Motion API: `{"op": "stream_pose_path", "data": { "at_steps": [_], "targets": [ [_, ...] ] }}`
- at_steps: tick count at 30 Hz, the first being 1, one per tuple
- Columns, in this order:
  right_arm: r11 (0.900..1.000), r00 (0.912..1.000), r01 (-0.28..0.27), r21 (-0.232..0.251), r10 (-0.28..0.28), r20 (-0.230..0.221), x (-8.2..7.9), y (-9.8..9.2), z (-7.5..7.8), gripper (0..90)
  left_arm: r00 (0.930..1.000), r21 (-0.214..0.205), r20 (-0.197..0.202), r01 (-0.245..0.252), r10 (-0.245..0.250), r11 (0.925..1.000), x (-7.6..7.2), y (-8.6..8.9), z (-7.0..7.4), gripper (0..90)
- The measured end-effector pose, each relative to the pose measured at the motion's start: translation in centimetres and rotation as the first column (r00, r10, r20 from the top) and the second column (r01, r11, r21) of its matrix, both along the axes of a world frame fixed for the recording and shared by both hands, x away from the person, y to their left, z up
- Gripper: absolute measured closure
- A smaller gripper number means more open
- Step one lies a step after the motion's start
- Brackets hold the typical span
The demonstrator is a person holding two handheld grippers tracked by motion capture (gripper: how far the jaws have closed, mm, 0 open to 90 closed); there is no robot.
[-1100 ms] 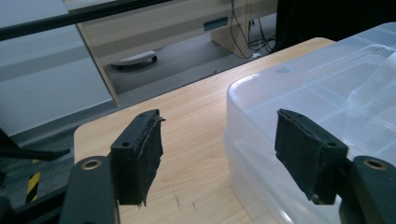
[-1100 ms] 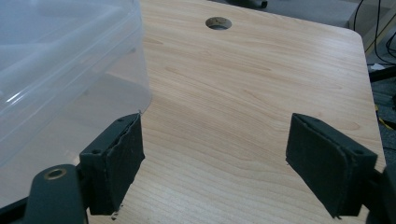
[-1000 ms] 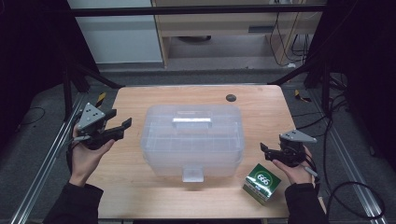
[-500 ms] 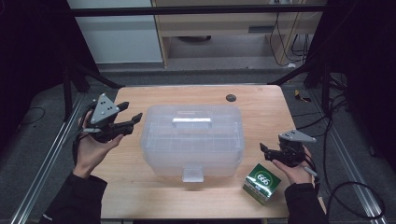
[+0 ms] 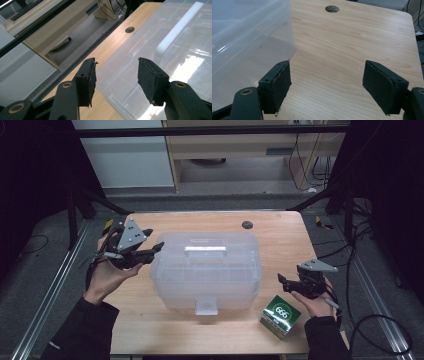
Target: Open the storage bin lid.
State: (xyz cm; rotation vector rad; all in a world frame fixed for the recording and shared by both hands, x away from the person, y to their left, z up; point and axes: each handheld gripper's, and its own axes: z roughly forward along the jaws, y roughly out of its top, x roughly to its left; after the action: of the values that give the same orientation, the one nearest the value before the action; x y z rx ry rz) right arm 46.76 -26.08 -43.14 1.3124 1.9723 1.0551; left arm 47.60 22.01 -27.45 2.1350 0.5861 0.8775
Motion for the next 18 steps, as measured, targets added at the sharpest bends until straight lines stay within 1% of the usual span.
{"op": "stream_pose_path", "data": {
  "at_steps": [2,3,4,5,8,9,10,11,12,16,18],
  "targets": [
    [1.0000,1.0000,0.001,0.000,-0.001,-0.004,0.0,0.0,0.0,22.8,0.9999,0.023,-0.002,0.017,-0.017,0.9996,0.1,-0.5,0.1,48.5],
    [1.0000,1.0000,0.000,-0.001,0.000,-0.003,0.0,0.0,0.0,22.8,0.9995,0.044,-0.003,0.032,-0.032,0.9985,0.2,-1.0,0.2,48.6],
    [1.0000,1.0000,0.000,-0.001,0.000,-0.003,0.0,0.0,0.0,22.8,0.9995,0.044,-0.003,0.032,-0.032,0.9985,0.2,-1.0,0.2,48.6],
    [1.0000,1.0000,-0.001,0.000,0.001,-0.004,0.0,0.0,0.0,22.7,0.9990,0.067,-0.007,0.045,-0.045,0.9967,0.2,-1.4,0.3,48.6],
    [1.0000,1.0000,-0.001,0.000,0.001,-0.005,0.0,0.0,0.0,22.8,0.9985,0.068,-0.013,0.054,-0.054,0.9962,0.2,-1.9,0.2,48.6],
    [1.0000,1.0000,0.000,0.000,0.000,-0.006,0.0,0.0,0.0,22.8,0.9977,0.086,-0.013,0.068,-0.067,0.9940,0.2,-2.2,0.3,48.6],
    [1.0000,1.0000,0.000,0.000,0.000,-0.007,0.0,0.0,0.0,22.8,0.9979,0.095,-0.014,0.065,-0.063,0.9934,0.2,-2.3,0.4,48.6],
    [1.0000,1.0000,0.000,0.000,0.000,-0.008,0.0,0.0,0.0,22.8,0.9966,0.100,-0.016,0.082,-0.081,0.9916,0.2,-2.7,0.4,48.6],
    [1.0000,1.0000,0.000,0.000,0.000,-0.008,0.0,0.0,0.0,22.8,0.9966,0.100,-0.016,0.082,-0.081,0.9916,0.2,-2.7,0.4,48.6],
    [1.0000,1.0000,0.000,-0.001,0.000,-0.009,0.0,0.0,0.0,22.8,0.9933,0.143,-0.023,0.115,-0.113,0.9829,0.1,-3.6,0.6,48.1],
    [1.0000,1.0000,0.000,0.000,0.000,-0.010,0.0,0.0,0.0,22.8,0.9914,0.156,-0.028,0.131,-0.128,0.9791,0.1,-3.9,0.5,47.9]
  ]
}}
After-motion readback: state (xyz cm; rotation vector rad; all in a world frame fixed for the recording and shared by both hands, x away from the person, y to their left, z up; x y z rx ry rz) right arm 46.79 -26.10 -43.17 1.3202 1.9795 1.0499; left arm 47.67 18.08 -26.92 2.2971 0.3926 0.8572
